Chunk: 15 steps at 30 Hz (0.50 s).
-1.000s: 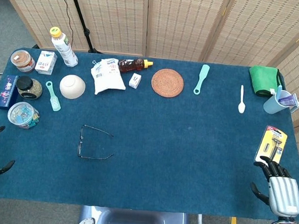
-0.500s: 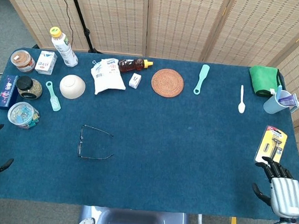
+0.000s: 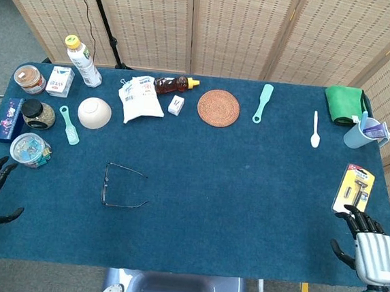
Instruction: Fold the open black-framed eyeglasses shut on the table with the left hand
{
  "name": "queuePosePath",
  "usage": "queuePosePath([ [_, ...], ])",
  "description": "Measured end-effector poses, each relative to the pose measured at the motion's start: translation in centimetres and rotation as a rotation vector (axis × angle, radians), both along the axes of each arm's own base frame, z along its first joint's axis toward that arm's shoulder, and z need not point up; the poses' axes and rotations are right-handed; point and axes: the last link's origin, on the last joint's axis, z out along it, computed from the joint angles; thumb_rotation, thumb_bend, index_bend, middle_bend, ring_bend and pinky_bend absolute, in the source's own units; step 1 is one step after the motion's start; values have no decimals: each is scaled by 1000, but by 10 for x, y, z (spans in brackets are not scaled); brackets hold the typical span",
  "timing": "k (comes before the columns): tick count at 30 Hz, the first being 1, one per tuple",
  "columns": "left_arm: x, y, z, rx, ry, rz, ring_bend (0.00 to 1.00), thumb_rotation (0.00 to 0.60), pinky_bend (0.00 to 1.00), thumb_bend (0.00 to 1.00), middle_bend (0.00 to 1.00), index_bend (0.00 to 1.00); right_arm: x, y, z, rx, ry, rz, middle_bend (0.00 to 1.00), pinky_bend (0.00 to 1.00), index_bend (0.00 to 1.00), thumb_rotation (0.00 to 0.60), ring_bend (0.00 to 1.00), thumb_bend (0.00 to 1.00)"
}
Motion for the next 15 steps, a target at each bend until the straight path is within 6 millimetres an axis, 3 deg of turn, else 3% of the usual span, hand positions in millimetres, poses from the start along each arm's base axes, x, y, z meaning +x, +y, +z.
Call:
queuePosePath([
  [15, 13, 44, -33, -261, -1, 20, 68, 498, 44, 70, 34, 113, -2, 2, 3, -5, 0, -6, 222, 334, 324, 600, 259, 274],
])
